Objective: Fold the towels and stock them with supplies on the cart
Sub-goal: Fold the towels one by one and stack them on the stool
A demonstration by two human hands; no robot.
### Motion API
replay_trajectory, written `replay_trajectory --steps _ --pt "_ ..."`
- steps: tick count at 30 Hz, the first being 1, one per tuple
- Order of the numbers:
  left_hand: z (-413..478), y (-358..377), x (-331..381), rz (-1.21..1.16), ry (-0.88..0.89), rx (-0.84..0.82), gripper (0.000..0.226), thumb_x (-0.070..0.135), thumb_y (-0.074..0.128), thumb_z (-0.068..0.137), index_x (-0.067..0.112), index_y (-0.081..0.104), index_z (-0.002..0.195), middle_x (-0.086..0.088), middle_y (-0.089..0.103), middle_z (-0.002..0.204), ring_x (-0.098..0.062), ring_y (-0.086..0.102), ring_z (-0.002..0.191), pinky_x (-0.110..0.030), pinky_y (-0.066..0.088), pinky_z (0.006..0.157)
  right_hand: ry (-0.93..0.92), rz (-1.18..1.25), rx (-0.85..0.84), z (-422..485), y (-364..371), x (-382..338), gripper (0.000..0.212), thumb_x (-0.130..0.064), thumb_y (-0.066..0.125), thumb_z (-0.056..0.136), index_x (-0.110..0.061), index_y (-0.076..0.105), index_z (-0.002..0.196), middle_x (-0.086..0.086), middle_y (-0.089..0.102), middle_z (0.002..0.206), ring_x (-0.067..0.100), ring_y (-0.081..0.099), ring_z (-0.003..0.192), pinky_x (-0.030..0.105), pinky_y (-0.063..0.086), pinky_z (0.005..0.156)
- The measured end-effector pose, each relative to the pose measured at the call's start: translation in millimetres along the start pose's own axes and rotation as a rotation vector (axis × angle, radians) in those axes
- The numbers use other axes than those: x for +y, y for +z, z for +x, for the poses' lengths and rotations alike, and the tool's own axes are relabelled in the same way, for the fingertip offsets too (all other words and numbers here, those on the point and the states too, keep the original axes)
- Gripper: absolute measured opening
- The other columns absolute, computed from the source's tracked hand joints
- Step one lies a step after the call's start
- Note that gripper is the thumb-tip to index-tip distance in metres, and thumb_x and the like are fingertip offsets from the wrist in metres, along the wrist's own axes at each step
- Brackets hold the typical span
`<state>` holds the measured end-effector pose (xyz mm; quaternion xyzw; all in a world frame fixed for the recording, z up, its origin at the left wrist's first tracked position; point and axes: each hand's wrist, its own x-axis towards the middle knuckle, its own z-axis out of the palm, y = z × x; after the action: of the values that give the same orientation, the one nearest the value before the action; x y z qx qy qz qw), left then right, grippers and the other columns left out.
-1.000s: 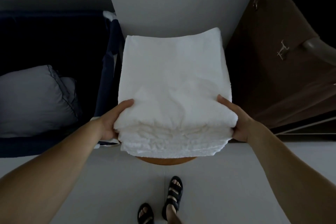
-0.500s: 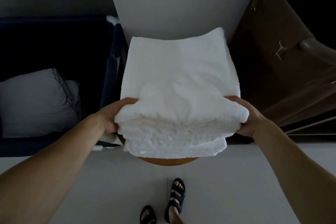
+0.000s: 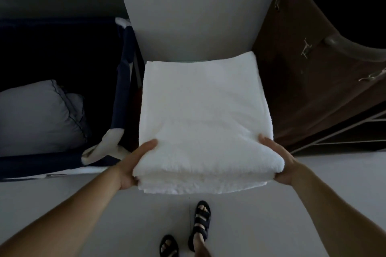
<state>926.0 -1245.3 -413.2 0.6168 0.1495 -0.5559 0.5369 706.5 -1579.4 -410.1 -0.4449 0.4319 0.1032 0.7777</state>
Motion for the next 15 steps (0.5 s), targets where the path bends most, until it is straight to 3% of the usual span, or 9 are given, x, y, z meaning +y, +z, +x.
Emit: replay_trajectory --steps 1,3,5,9,11,13,15 --pt "4.7 -1.8 -2.5 0.012 0.015 0.018 0.045 0.060 0.071 0.070 0.029 0.077 0.101 -0.002 0.078 0.097 -0.018 0.075 0.079 -0.030 0.059 0.057 -0.009 -0.007 -0.021 2.8 -2.9 0.9 0.048 -0.069 0.083 0.056 -0.030 0.082 0.084 0.006 0.077 0.103 0.024 0.075 0.088 0.034 0.061 0.060" --pt "11.7 -7.1 -5.9 0.013 0.064 0.035 0.056 0.069 0.066 0.073 0.034 0.068 0.116 0.000 0.076 0.108 -0.018 0.074 0.092 -0.038 0.058 0.077 -0.030 -0.011 -0.082 9.3 -8.9 -3.0 0.065 -0.076 0.085 0.044 -0.029 0.082 0.090 0.007 0.076 0.108 0.025 0.074 0.096 0.034 0.061 0.065" --pt "15.2 -11.6 -8.3 -0.022 0.095 0.009 0.063 0.071 0.064 0.074 0.034 0.063 0.126 -0.002 0.072 0.118 -0.022 0.071 0.104 -0.043 0.053 0.089 -0.050 -0.017 -0.140 16.3 -9.6 -12.4 0.074 -0.075 0.085 0.045 -0.025 0.080 0.099 0.011 0.073 0.115 0.028 0.071 0.104 0.036 0.061 0.072" --pt "11.8 -11.3 -7.8 0.009 0.089 -0.029 0.065 0.073 0.065 0.070 0.035 0.064 0.123 0.000 0.073 0.118 -0.020 0.071 0.103 -0.037 0.058 0.075 -0.077 -0.010 -0.171 28.6 -5.4 -33.6 0.080 -0.072 0.089 0.040 -0.023 0.080 0.103 0.015 0.072 0.117 0.034 0.070 0.105 0.043 0.061 0.073" --pt "10.4 -14.0 -2.2 0.042 0.087 -0.045 0.066 0.074 0.063 0.071 0.034 0.064 0.123 -0.001 0.072 0.120 -0.019 0.071 0.104 -0.037 0.056 0.077 -0.099 0.008 -0.166 32.1 -1.6 -39.1 0.078 -0.070 0.089 0.041 -0.022 0.080 0.102 0.015 0.073 0.115 0.035 0.071 0.103 0.045 0.061 0.072" --pt "12.0 -16.9 9.5 0.064 0.131 -0.077 0.062 0.071 0.058 0.079 0.030 0.067 0.125 -0.002 0.071 0.121 -0.019 0.069 0.109 -0.036 0.054 0.083 -0.080 0.017 -0.140 32.0 2.5 -42.1 0.064 -0.066 0.087 0.052 -0.021 0.082 0.096 0.015 0.075 0.109 0.034 0.073 0.097 0.043 0.061 0.068" --pt "11.9 -15.5 24.3 0.015 0.148 -0.073 0.052 0.067 0.055 0.084 0.027 0.077 0.110 -0.002 0.074 0.114 -0.018 0.071 0.104 -0.029 0.057 0.076 -0.052 -0.005 -0.095 31.2 3.5 -44.1 0.048 -0.059 0.078 0.067 -0.019 0.082 0.094 0.016 0.075 0.107 0.035 0.074 0.092 0.042 0.061 0.064"
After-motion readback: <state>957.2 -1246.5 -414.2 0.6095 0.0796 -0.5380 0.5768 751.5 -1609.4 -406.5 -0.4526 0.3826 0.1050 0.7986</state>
